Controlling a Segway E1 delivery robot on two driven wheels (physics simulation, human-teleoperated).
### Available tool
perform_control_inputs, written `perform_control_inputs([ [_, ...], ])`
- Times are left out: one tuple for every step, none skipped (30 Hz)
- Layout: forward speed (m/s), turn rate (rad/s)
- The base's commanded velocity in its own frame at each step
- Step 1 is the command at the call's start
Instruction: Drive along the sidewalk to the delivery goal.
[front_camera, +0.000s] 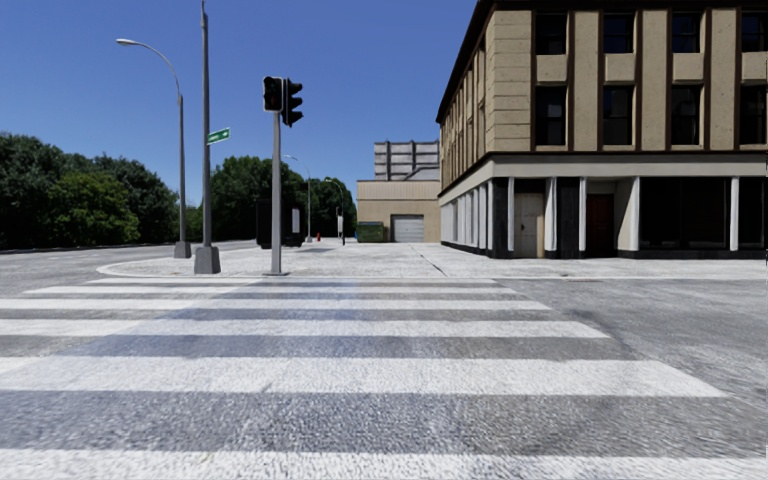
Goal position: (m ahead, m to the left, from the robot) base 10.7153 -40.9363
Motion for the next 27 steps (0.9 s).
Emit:
perform_control_inputs([
  [1.61,0.00],
  [1.61,0.00],
  [1.61,0.00],
  [1.61,0.00],
  [1.61,0.00],
  [1.61,0.00],
  [1.61,0.00],
  [1.61,0.00],
  [1.61,0.00],
  [1.61,0.00],
  [1.61,0.00],
  [1.61,0.00],
  [1.61,0.00],
  [1.61,0.00],
  [1.61,0.00],
  [1.61,0.00],
  [1.61,0.00],
  [2.00,0.00],
  [2.00,0.00],
  [2.00,0.00],
  [2.00,0.00],
  [2.00,0.00],
  [2.00,0.00],
  [2.00,0.00],
  [2.00,0.00],
  [2.00,0.00],
  [2.00,0.00],
])
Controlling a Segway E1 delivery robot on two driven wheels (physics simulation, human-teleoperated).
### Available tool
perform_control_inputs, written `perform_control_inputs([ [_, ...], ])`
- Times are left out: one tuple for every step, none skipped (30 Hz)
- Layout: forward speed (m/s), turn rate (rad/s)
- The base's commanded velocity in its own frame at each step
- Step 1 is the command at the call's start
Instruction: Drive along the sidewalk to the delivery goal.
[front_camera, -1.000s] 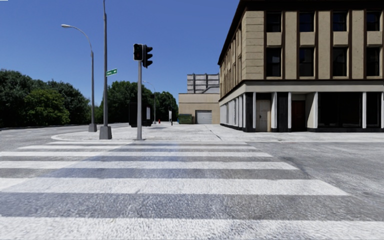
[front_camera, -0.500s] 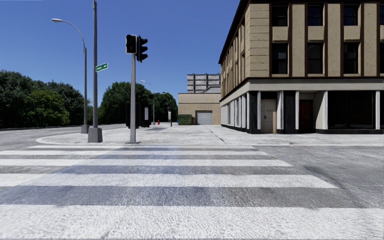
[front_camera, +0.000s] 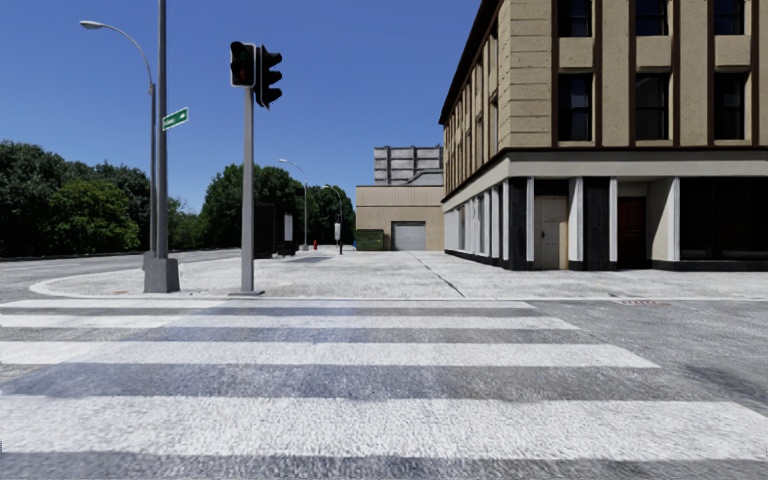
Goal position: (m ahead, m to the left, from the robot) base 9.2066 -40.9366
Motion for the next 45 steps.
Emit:
perform_control_inputs([
  [2.00,0.00],
  [2.00,-0.05],
  [2.00,-0.08],
  [2.00,-0.08],
  [2.00,-0.09],
  [2.00,-0.12],
  [2.00,-0.15],
  [2.00,-0.18],
  [2.00,-0.21],
  [2.00,-0.21],
  [2.00,-0.21],
  [2.00,-0.22],
  [2.00,-0.24],
  [2.00,-0.27],
  [2.00,-0.30],
  [2.00,-0.30],
  [2.00,-0.31],
  [2.00,-0.31],
  [2.00,-0.31],
  [2.00,-0.31],
  [2.00,-0.31],
  [2.00,-0.31],
  [2.00,-0.31],
  [2.00,-0.31],
  [2.00,-0.31],
  [2.00,-0.31],
  [2.00,-0.31],
  [2.00,-0.31],
  [2.00,-0.31],
  [2.00,-0.31],
  [2.00,-0.31],
  [2.00,-0.31],
  [2.00,-0.31],
  [2.00,-0.31],
  [2.00,-0.31],
  [2.00,-0.31],
  [2.00,-0.31],
  [2.00,-0.31],
  [2.00,-0.31],
  [2.00,-0.31],
  [2.00,-0.31],
  [2.00,-0.31],
  [2.00,-0.31],
  [2.00,-0.31],
  [2.00,-0.31],
])
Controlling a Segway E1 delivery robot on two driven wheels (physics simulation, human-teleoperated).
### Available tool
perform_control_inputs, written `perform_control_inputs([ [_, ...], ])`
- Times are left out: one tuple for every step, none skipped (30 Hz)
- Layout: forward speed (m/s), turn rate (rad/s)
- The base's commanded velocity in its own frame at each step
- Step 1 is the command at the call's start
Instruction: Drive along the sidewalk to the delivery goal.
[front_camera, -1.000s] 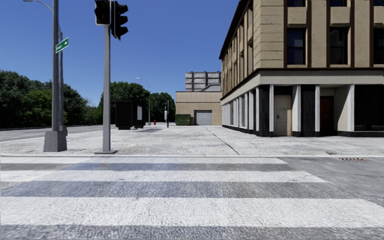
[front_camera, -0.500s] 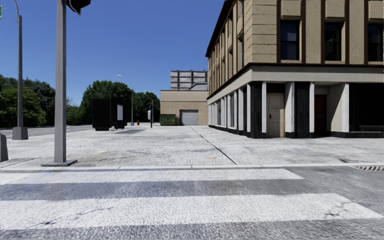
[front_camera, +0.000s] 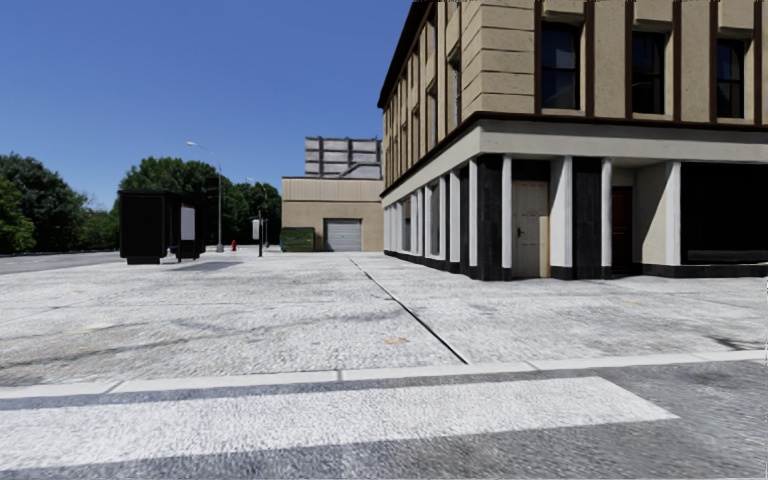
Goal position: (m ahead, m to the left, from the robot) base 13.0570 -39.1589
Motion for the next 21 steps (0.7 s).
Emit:
perform_control_inputs([
  [2.00,-0.30],
  [2.00,-0.30],
  [2.00,-0.23],
  [2.00,-0.13],
  [2.00,0.00],
  [2.00,0.00],
  [2.00,0.00],
  [2.00,0.00],
  [2.00,0.00],
  [2.00,0.00],
  [2.00,0.00],
  [1.94,0.00],
  [1.94,0.00],
  [1.91,0.00],
  [1.90,0.00],
  [1.88,0.00],
  [1.84,0.00],
  [1.84,0.00],
  [1.82,0.00],
  [1.82,0.00],
  [1.81,0.00],
])
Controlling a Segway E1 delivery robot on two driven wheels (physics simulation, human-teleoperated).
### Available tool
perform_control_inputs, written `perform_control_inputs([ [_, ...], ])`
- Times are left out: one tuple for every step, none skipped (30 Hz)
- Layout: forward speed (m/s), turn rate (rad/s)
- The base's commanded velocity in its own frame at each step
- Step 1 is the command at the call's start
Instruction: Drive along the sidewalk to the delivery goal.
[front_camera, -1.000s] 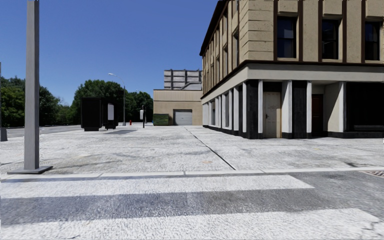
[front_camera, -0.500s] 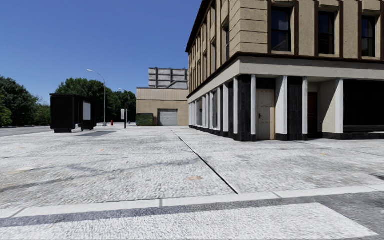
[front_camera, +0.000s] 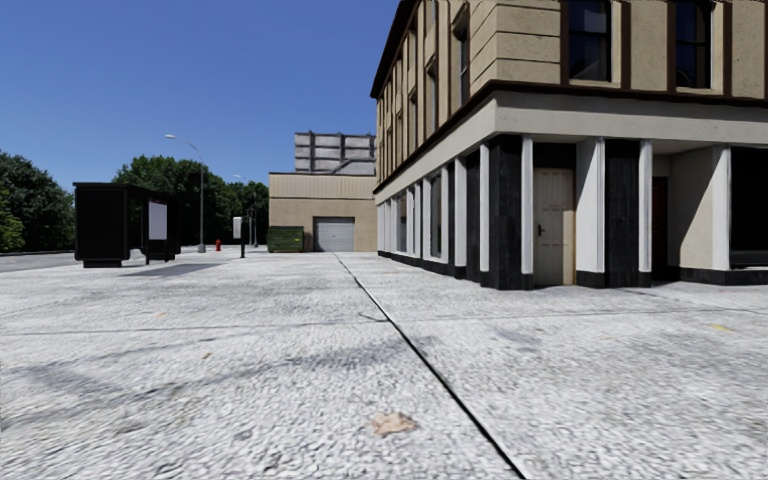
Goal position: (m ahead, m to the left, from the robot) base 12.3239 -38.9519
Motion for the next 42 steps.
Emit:
perform_control_inputs([
  [1.81,0.00],
  [1.81,0.00],
  [1.81,0.00],
  [1.80,0.00],
  [1.79,0.00],
  [1.79,0.00],
  [1.79,0.00],
  [1.79,0.00],
  [1.79,0.00],
  [1.73,0.00],
  [1.67,0.00],
  [1.63,0.00],
  [1.61,0.00],
  [1.61,0.00],
  [1.61,0.00],
  [1.61,0.00],
  [1.61,0.00],
  [1.61,0.00],
  [1.60,0.00],
  [1.60,0.00],
  [1.60,0.00],
  [1.58,0.00],
  [1.55,0.00],
  [1.52,0.00],
  [1.52,0.00],
  [1.52,0.00],
  [1.48,0.00],
  [1.44,0.00],
  [1.39,-0.14],
  [1.39,-0.14],
  [1.36,-0.31],
  [1.34,-0.36],
  [1.33,-0.42],
  [1.31,-0.51],
  [1.30,-0.58],
  [1.30,-0.58],
  [1.29,-0.60],
  [1.29,-0.60],
  [1.28,-0.60],
  [1.28,-0.60],
  [1.28,-0.61],
  [1.28,-0.61],
])
